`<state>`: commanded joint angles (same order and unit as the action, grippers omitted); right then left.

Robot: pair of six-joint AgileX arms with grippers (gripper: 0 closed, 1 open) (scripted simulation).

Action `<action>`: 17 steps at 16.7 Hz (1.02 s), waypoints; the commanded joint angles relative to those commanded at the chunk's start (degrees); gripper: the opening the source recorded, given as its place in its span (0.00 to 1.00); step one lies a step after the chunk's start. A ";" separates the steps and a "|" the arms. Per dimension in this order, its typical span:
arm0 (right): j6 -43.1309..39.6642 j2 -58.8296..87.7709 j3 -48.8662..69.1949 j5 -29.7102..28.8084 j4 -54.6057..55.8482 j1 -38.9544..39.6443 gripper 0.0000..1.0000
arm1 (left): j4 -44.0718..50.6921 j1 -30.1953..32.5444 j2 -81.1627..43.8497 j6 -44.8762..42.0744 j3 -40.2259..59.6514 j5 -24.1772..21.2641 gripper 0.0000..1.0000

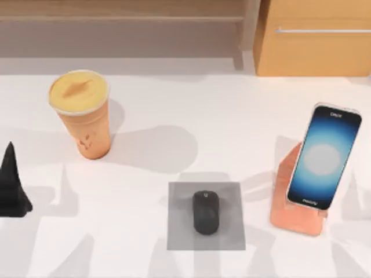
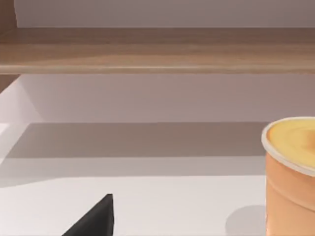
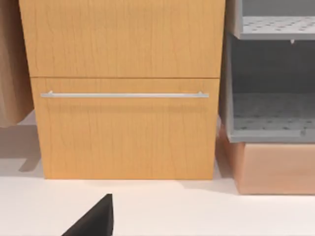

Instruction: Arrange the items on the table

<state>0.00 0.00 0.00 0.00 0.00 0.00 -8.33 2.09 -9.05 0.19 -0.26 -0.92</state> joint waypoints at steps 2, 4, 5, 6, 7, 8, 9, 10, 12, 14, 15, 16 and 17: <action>0.00 0.00 0.00 0.00 0.00 0.00 1.00 | -6.21 1.34 -7.81 0.24 -0.09 0.08 1.00; 0.00 0.00 0.00 0.00 0.00 0.00 1.00 | -13.03 3.22 -17.97 0.55 0.07 0.32 1.00; 0.00 0.00 0.00 0.00 0.00 0.00 1.00 | -16.63 4.38 -23.88 0.72 0.26 0.54 1.00; 0.00 0.00 0.00 0.00 0.00 0.00 1.00 | -20.41 5.70 -30.23 0.88 0.55 0.90 1.00; 0.00 0.00 0.00 0.00 0.00 0.00 1.00 | -24.34 7.17 -36.87 1.05 0.98 1.45 1.00; 0.00 0.00 0.00 0.00 0.00 0.00 1.00 | -28.33 8.72 -43.68 1.22 1.56 2.24 1.00; 0.00 0.00 0.00 0.00 0.00 0.00 1.00 | -32.28 10.32 -50.46 1.41 2.30 3.29 1.00; 0.00 0.00 0.00 0.00 0.00 0.00 1.00 | -36.18 11.94 -57.02 1.62 3.26 4.58 1.00; 0.00 0.00 0.00 0.00 0.00 0.00 1.00 | -43.83 15.29 -68.91 2.15 5.74 7.79 1.00; 0.00 0.00 0.00 0.00 0.00 0.00 1.00 | -50.88 18.57 -78.58 2.84 8.81 11.81 1.00; 0.00 0.00 0.00 0.00 0.00 0.00 1.00 | -54.08 20.11 -82.53 3.23 10.48 13.98 1.00; 0.00 0.00 0.00 0.00 0.00 0.00 1.00 | -57.01 21.48 -85.90 3.60 12.18 16.18 1.00; 0.00 0.00 0.00 0.00 0.00 0.00 1.00 | -59.62 22.63 -88.69 3.93 13.81 18.34 1.00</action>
<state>0.00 0.00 0.00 0.00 0.00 0.00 -67.94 24.72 -97.75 4.12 13.55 17.42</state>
